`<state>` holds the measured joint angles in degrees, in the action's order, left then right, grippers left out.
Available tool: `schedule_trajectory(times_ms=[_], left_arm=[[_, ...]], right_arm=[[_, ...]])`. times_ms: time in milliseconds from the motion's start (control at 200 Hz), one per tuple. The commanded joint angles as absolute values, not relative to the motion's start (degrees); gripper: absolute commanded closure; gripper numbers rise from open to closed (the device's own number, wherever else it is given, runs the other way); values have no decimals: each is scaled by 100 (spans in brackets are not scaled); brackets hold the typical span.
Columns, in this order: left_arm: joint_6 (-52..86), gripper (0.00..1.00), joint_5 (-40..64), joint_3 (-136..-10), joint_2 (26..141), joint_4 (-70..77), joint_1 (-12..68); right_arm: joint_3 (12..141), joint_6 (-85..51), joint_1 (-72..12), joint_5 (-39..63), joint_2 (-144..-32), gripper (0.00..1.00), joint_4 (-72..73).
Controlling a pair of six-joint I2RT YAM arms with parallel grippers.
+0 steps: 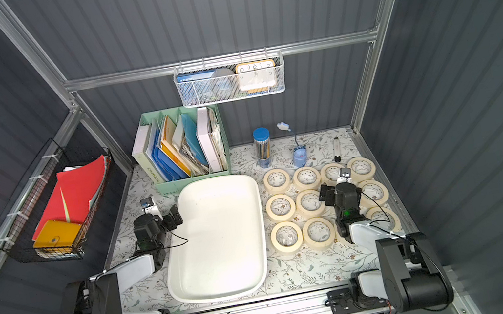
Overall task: Take out the art tape in the storage box
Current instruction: Reset both arms
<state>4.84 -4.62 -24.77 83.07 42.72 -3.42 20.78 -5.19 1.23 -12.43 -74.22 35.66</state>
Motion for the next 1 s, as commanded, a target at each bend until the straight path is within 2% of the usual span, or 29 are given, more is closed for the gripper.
schedule_trajectory(times_ms=[0,110,175,235,325,420,545,690,755,996], left_arm=[[497,0,60,-2475,8751,5238,-609],[545,0,236,-2566,9361,5636,-710],[556,0,340,-2537,9612,5891,-737],[553,0,436,-2539,9788,6117,-755],[515,0,492,-2653,9754,5752,-765],[531,0,466,-2702,9752,5667,-765],[553,0,382,-2742,9771,5581,-765],[578,0,319,-2747,9781,5603,-765],[653,0,-122,-2773,9782,5531,-751],[660,0,-171,-2785,9782,5520,-730]], right_arm=[[2090,-468,225,-954,-7632,1,4140],[2224,-607,267,-661,-7973,1,4163],[2038,-565,256,-501,-8574,1,5010],[1857,-475,262,-364,-9164,1,6418],[2214,-576,263,-500,-8537,1,4627],[2042,-465,259,-274,-9078,1,5915],[2310,-479,255,-275,-8641,1,4616],[2093,-430,253,-220,-9014,1,5709],[2162,-371,255,-126,-8912,1,5378],[2209,-343,255,-61,-8904,1,5285]])
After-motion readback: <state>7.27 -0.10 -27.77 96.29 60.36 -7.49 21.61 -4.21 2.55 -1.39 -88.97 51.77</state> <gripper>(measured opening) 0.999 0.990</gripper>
